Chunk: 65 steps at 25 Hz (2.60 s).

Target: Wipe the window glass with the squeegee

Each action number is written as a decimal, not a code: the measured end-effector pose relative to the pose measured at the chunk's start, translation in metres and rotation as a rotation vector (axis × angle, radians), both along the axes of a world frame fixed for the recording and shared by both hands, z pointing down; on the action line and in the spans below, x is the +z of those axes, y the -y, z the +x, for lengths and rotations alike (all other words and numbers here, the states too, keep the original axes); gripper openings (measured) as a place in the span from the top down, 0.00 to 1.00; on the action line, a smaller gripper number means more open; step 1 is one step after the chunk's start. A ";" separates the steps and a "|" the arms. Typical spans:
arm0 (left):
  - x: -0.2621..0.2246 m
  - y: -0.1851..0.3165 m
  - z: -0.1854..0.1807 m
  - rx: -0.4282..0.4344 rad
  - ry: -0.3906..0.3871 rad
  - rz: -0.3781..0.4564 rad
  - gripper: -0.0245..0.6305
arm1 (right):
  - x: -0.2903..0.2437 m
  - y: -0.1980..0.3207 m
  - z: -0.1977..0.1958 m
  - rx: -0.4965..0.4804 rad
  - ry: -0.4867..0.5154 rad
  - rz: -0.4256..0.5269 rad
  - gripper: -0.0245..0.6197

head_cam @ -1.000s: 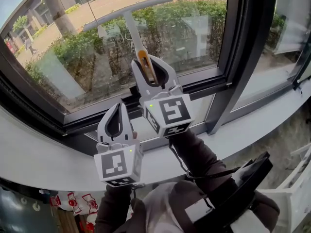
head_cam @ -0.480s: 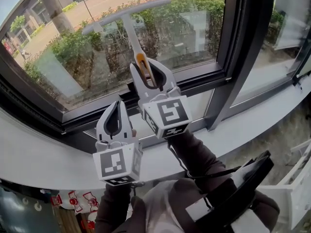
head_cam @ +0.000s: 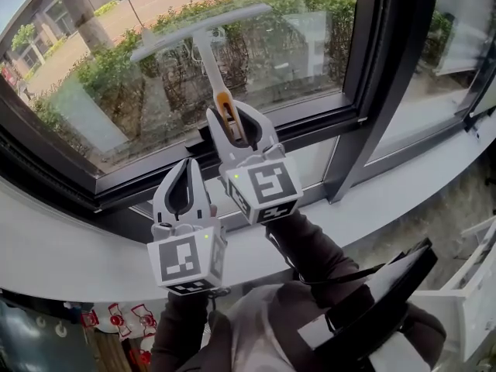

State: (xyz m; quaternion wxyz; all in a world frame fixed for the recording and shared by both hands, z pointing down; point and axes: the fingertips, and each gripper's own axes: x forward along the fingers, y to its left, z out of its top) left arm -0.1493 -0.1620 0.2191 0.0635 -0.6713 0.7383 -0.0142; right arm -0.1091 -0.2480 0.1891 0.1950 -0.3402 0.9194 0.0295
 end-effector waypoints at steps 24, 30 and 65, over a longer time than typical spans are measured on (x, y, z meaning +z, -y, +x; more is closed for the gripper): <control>0.012 0.004 0.005 0.020 -0.011 -0.027 0.96 | 0.043 -0.005 -0.002 -0.023 -0.059 -0.074 0.82; 0.016 0.003 0.005 0.025 -0.013 -0.033 0.96 | 0.054 -0.008 -0.002 -0.027 -0.079 -0.100 0.82; 0.040 0.013 0.012 0.060 -0.034 -0.100 0.96 | 0.107 -0.019 -0.001 -0.066 -0.114 -0.243 0.83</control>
